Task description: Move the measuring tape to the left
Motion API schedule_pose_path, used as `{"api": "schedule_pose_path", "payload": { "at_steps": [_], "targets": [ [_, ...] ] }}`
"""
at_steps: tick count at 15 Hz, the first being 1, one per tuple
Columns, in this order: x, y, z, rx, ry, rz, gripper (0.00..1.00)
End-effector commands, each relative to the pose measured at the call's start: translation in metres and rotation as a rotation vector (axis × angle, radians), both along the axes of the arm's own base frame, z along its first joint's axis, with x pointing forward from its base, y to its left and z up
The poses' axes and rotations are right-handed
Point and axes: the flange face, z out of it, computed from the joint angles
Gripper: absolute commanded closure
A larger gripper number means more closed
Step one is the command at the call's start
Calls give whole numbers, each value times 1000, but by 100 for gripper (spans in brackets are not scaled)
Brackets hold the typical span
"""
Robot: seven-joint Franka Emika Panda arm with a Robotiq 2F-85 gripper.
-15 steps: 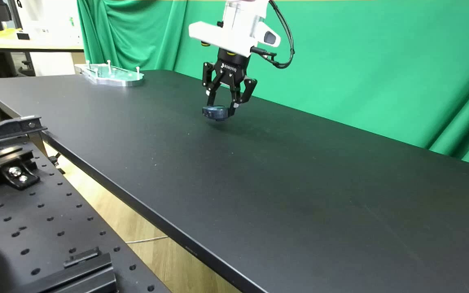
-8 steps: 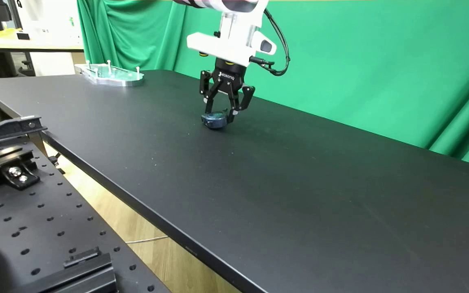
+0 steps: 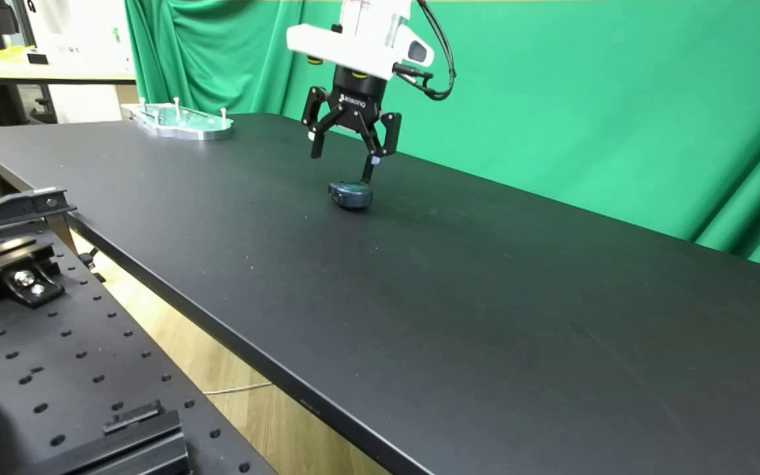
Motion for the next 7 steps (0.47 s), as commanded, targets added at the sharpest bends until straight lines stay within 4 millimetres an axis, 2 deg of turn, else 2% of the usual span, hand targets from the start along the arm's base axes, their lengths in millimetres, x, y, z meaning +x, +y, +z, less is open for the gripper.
{"api": "schedule_pose_path", "payload": {
  "at_steps": [1, 4, 7],
  "targets": [
    [-22, -3, 40, -39, -32, 29, 0],
    [-32, -9, 60, -114, -105, 46, 0],
    [-40, -19, 72, -168, -131, 75, 0]
  ]
}}
